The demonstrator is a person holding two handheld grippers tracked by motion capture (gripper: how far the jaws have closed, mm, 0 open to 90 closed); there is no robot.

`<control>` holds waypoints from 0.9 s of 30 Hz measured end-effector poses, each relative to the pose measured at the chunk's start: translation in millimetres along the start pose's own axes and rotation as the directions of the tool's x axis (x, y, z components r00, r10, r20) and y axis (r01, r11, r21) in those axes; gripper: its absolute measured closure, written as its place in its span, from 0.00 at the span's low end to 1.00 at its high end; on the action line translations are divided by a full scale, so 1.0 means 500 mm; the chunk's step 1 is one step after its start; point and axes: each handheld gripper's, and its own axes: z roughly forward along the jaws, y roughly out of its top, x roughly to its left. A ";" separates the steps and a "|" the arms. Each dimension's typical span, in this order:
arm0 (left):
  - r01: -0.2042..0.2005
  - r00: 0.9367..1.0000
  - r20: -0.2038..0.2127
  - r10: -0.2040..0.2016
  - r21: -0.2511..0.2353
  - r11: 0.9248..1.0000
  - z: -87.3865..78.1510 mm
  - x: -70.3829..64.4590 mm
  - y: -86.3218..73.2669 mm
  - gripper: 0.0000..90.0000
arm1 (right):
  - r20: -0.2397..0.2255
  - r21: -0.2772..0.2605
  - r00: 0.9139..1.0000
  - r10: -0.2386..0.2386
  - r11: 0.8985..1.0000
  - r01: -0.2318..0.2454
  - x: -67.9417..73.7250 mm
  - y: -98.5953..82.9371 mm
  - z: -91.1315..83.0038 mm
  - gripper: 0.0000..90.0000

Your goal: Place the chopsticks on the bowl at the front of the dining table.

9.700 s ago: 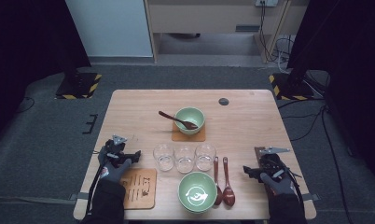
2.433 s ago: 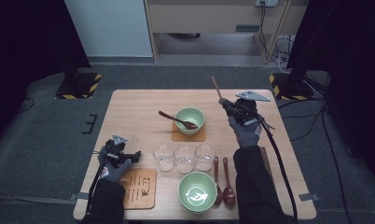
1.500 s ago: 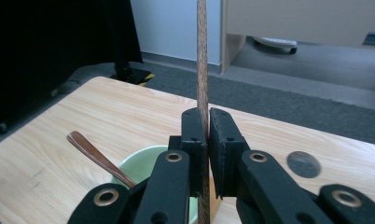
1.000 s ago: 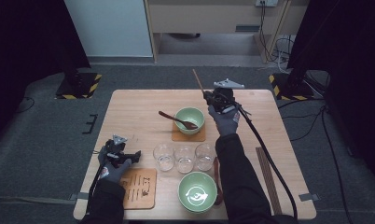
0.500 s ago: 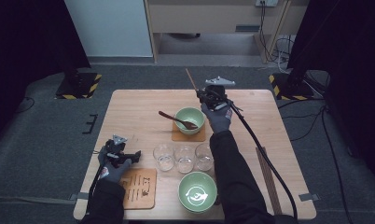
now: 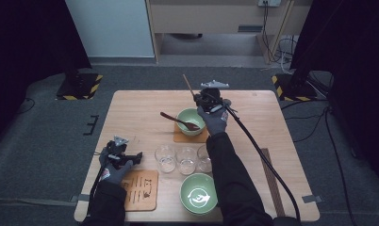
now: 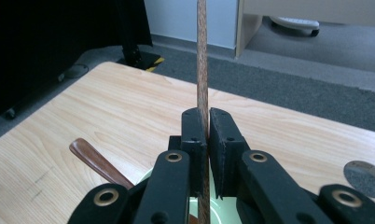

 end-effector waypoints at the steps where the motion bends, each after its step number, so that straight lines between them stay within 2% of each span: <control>1: 0.000 1.000 0.000 0.000 0.000 1.000 0.000 0.000 0.000 0.01 | 0.000 0.006 1.000 -0.003 1.000 0.003 0.001 -0.003 0.004 0.95; 12: 0.000 1.000 0.000 0.000 0.000 1.000 0.000 0.000 0.000 0.01 | -0.002 0.041 1.000 0.005 0.999 -0.005 0.009 -0.030 0.041 0.95; 27: 0.000 1.000 0.000 0.000 0.000 1.000 0.000 0.000 0.000 0.01 | -0.010 0.094 1.000 0.009 0.996 -0.008 0.016 -0.057 0.074 0.95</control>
